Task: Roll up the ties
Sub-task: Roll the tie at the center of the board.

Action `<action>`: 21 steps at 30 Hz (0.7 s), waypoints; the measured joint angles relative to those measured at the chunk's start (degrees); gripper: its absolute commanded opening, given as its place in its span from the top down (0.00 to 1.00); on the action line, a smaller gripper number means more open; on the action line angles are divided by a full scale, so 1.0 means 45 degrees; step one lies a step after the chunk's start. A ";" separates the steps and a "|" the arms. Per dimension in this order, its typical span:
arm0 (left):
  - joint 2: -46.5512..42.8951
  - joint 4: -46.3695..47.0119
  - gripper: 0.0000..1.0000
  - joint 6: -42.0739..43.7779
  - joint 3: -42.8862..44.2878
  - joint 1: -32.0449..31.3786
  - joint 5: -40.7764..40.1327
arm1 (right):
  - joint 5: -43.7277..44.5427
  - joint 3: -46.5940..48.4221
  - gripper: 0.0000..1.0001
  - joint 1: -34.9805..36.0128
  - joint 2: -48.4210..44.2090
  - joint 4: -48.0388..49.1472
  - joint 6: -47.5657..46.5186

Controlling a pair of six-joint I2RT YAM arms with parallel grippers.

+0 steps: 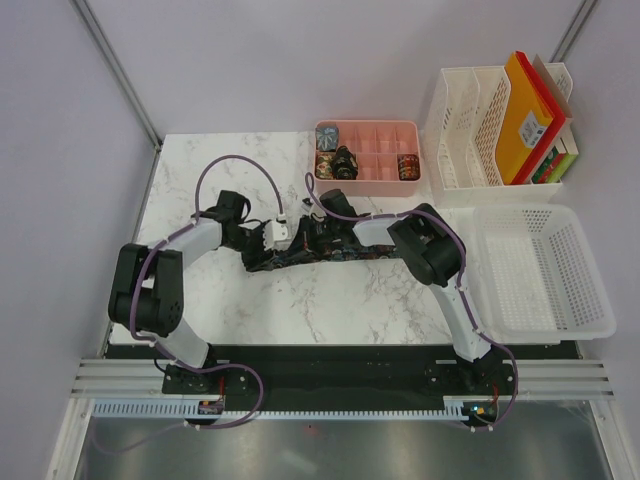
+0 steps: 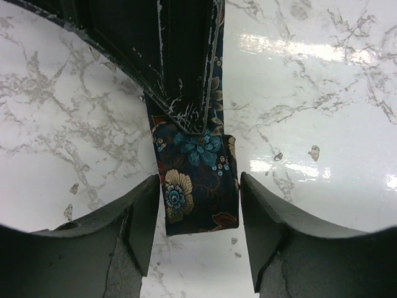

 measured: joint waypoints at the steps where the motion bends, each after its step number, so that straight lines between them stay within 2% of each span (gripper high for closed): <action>1: 0.0019 0.0019 0.46 0.0000 0.0000 -0.0063 0.0000 | -0.0005 0.0005 1.00 0.0000 0.0005 -0.0024 0.0000; 2: 0.0044 0.0029 0.53 0.0005 0.0000 -0.0092 0.0005 | 0.0000 0.0019 1.00 0.0000 0.0005 -0.0044 0.0000; 7: 0.0087 -0.0340 0.72 0.0053 0.0000 -0.0102 0.0024 | 0.0015 0.0024 1.00 0.0049 0.0005 -0.0068 0.0005; 10: -0.0034 -0.0408 0.76 0.0039 0.0000 -0.0121 0.0015 | 0.0015 0.0019 1.00 0.0121 0.0005 -0.0049 0.0019; 18: -0.0481 -0.1763 0.77 -0.0583 0.0369 -0.0597 -0.0466 | 0.0185 0.0010 1.00 0.0753 0.0005 0.0131 0.0296; 21: -0.0107 -0.2220 0.77 -0.1117 0.0947 -0.0962 -0.0894 | 0.0151 0.0010 0.95 0.0767 0.0005 0.0121 0.0306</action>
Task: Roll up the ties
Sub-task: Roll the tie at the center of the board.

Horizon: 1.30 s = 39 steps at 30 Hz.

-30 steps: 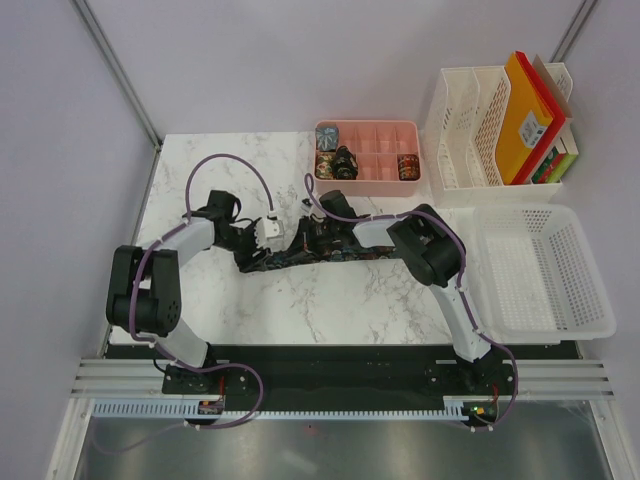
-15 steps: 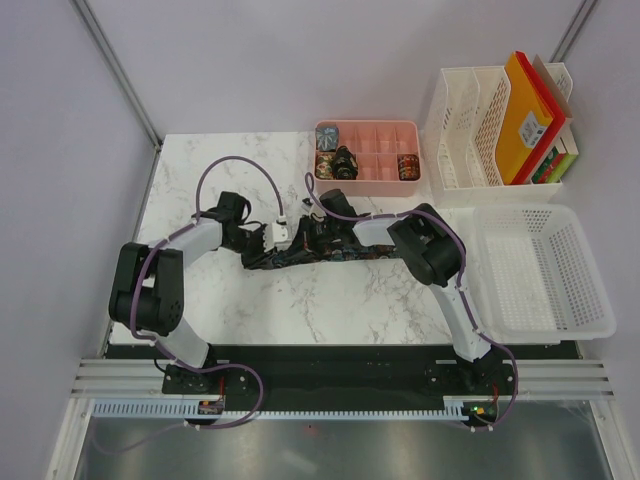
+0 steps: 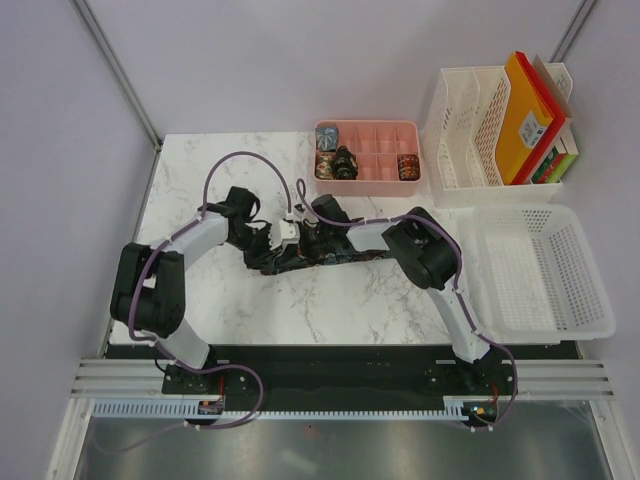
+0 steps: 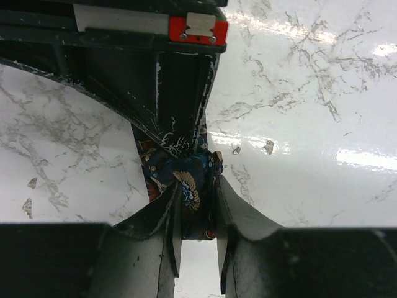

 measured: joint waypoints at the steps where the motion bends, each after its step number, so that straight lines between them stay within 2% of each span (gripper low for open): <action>1: 0.0257 -0.0160 0.77 -0.0155 0.0228 -0.0049 -0.0049 | -0.0005 0.0000 0.93 -0.0015 0.0000 -0.0010 0.0000; 6: 0.1394 -0.0631 0.78 -0.0675 0.1073 -0.0083 -0.0102 | -0.0102 0.0000 0.78 -0.0151 0.0000 -0.0087 -0.0087; 16: 0.2059 -0.0627 0.78 -0.0874 0.1443 -0.0131 -0.0034 | -0.0306 -0.0418 0.69 -0.0879 -0.0466 -0.0675 -0.0321; 20: 0.2118 -0.0636 0.78 -0.0894 0.1501 -0.0155 -0.0015 | -0.0267 -0.0525 0.58 -0.1122 -0.0704 -0.0792 -0.0461; 25: 0.2152 -0.0685 0.78 -0.0908 0.1554 -0.0155 -0.0015 | -0.0175 -0.0733 0.57 -0.1195 -0.1098 -0.0495 -0.0330; 29: 0.2181 -0.0733 0.76 -0.0918 0.1598 -0.0155 -0.0019 | -0.0180 -0.0855 0.52 -0.1001 -0.1151 0.0117 0.0097; 36: 0.2239 -0.0816 0.76 -0.0923 0.1676 -0.0155 -0.0005 | -0.0155 -0.1394 0.52 -0.0529 -0.1078 0.1355 0.1020; 39: 0.2244 -0.0840 0.74 -0.0923 0.1685 -0.0151 0.0000 | -0.0087 -0.1394 0.56 -0.0457 -0.0986 0.1637 0.1151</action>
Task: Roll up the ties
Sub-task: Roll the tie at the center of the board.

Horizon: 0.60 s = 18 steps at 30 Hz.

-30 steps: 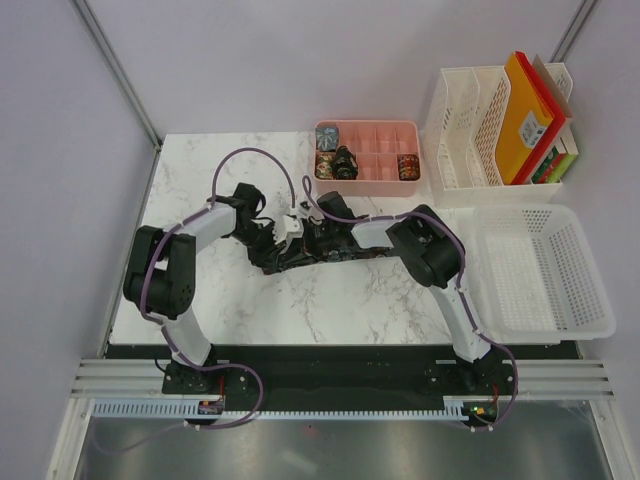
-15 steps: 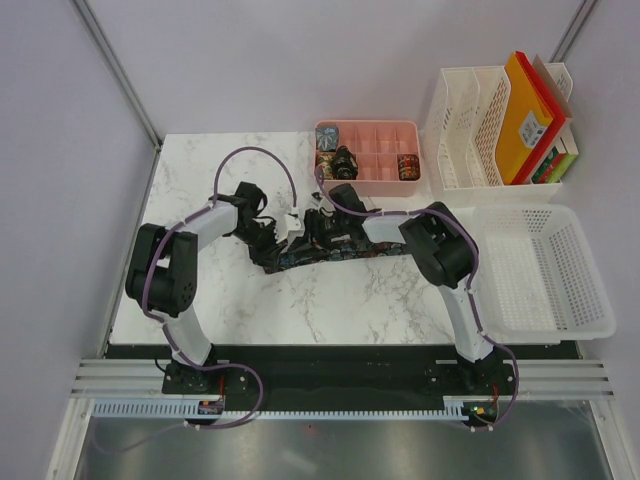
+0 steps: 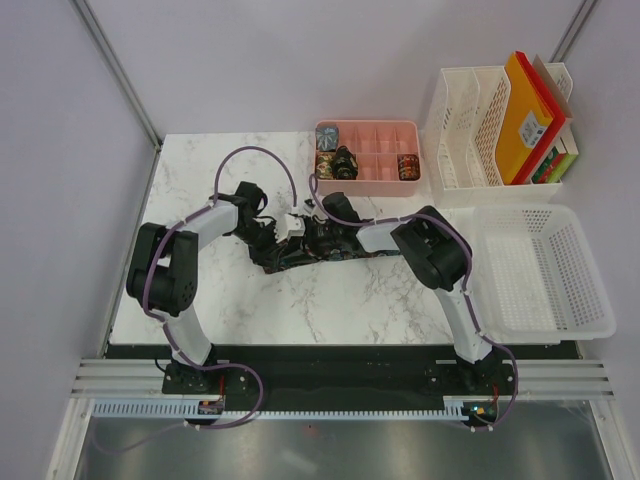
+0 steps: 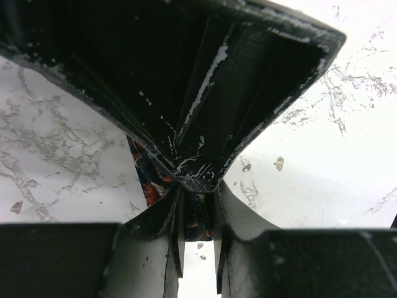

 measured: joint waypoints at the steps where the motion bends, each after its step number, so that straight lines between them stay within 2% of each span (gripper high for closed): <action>1: 0.0000 -0.0005 0.72 0.0000 0.0005 -0.0005 0.0000 | 0.0010 0.0000 0.66 0.0000 0.0049 0.0068 0.0034; 4: 0.0000 -0.0005 0.66 0.0000 0.0010 -0.0005 0.0000 | 0.0019 0.0015 0.87 0.0019 0.0262 0.0204 0.0063; 7: 0.0005 -0.0019 0.59 -0.0005 0.0010 -0.0005 -0.0010 | 0.0015 0.0209 1.00 0.0019 0.0408 0.0087 -0.0024; 14: -0.0117 -0.0058 0.43 -0.0024 -0.0073 0.0379 0.0384 | 0.0102 0.0393 1.00 -0.0136 0.0427 -0.0505 -0.0471; 18: -0.0840 0.0272 0.40 -0.0015 -0.0418 0.1059 0.0685 | 0.0087 0.0393 1.00 -0.0389 0.0452 -0.1020 -0.0777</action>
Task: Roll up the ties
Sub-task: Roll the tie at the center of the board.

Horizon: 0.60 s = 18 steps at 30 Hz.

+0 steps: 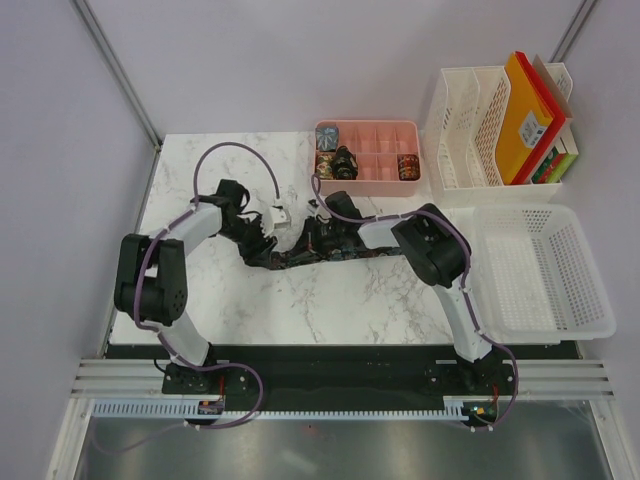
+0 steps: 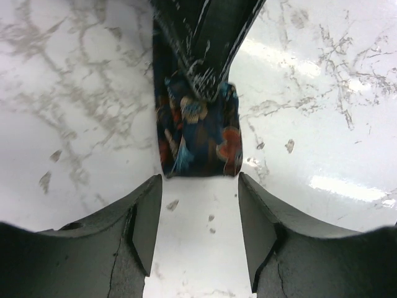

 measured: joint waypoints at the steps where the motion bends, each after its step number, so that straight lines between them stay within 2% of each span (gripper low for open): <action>1: -0.0311 0.0160 0.39 0.0000 -0.0170 0.0151 0.0024 | -0.0039 0.0000 1.00 -0.0068 0.0010 -0.0063 -0.0073; 6: -0.1418 0.1258 0.37 0.0000 -0.1069 0.0486 0.0233 | -0.0151 0.0063 1.00 -0.0306 0.0019 -0.0355 -0.0350; 18: -0.1234 0.3123 0.35 0.0636 -0.1647 -0.0015 0.0656 | -0.0418 0.0374 1.00 -0.0379 0.0204 -0.0719 -0.0588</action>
